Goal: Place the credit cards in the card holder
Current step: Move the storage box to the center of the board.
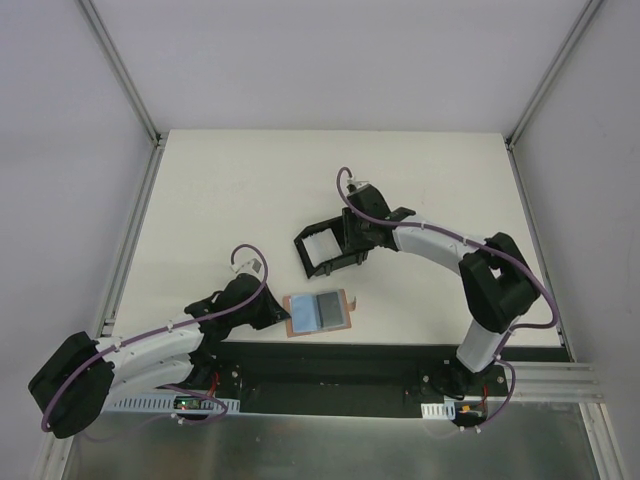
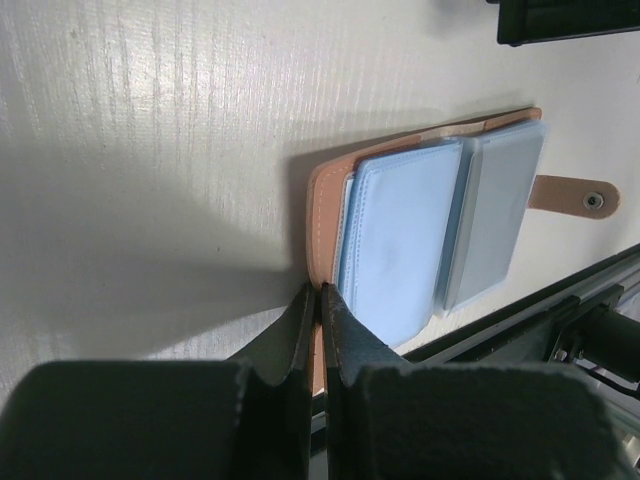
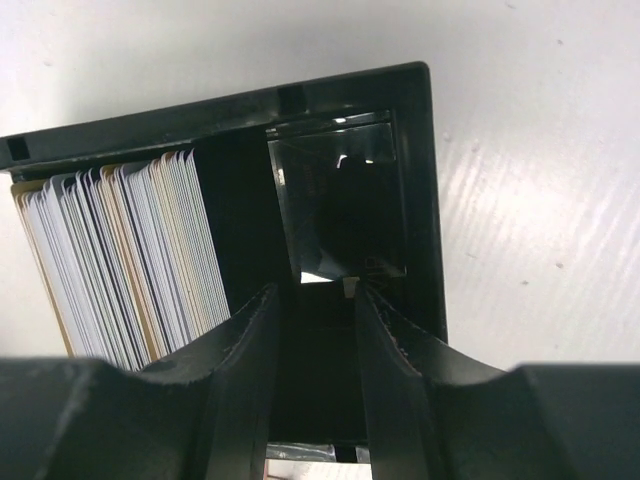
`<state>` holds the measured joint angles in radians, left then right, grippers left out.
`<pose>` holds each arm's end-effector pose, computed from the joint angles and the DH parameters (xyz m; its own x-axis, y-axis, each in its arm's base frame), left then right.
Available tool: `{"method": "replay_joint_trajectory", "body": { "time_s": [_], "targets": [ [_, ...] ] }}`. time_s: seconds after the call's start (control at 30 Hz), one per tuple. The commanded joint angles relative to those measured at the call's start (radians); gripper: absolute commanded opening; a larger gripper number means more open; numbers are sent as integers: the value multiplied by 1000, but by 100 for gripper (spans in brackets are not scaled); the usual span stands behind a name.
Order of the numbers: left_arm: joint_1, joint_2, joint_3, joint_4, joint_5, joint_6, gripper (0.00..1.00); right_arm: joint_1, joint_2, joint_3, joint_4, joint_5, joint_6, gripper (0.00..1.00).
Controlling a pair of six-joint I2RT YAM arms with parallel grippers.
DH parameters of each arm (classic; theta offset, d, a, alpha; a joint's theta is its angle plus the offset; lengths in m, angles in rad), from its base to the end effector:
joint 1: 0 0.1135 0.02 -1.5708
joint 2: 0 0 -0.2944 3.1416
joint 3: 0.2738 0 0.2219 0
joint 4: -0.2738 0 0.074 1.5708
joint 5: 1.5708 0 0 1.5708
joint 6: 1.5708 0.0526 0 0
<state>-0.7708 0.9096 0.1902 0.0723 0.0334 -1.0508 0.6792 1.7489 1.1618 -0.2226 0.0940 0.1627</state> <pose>0.0995 -0.0991 0.1739 -0.8358 -0.3974 -0.3790 -0.0198 0.7115 -0.7024 0.2913 0.2288 0.2434 -0.6491 -0.3168 -0.6916 -0.4762 0.8782 0.0447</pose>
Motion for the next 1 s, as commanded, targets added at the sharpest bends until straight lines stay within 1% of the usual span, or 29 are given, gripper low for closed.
{"method": "replay_joint_trajectory", "body": {
  "time_s": [0.0, 0.17, 0.27, 0.33, 0.43, 0.63, 0.97],
  "targets": [
    [8, 15, 11, -32, 0, 29, 0, -17, -75, -37, -18, 47, -14, 38],
    [8, 18, 14, -28, 2, 31, 0, -23, -109, -74, -9, 46, 9, 39],
    [10, 23, 14, -26, 5, 32, 0, -33, -126, -70, 15, 0, 18, 41],
    [8, 25, 14, -25, 5, 35, 0, -41, -123, -50, 16, -48, 21, 44],
    [10, 26, 14, -25, 7, 37, 0, -41, -129, -44, 52, -143, 15, 53],
    [11, 25, 9, -20, 5, 32, 0, -44, -66, 18, 60, -237, 3, 64],
    [18, 28, 8, -19, 13, 40, 0, -44, 50, 96, 58, -292, 6, 69]
  ]
}}
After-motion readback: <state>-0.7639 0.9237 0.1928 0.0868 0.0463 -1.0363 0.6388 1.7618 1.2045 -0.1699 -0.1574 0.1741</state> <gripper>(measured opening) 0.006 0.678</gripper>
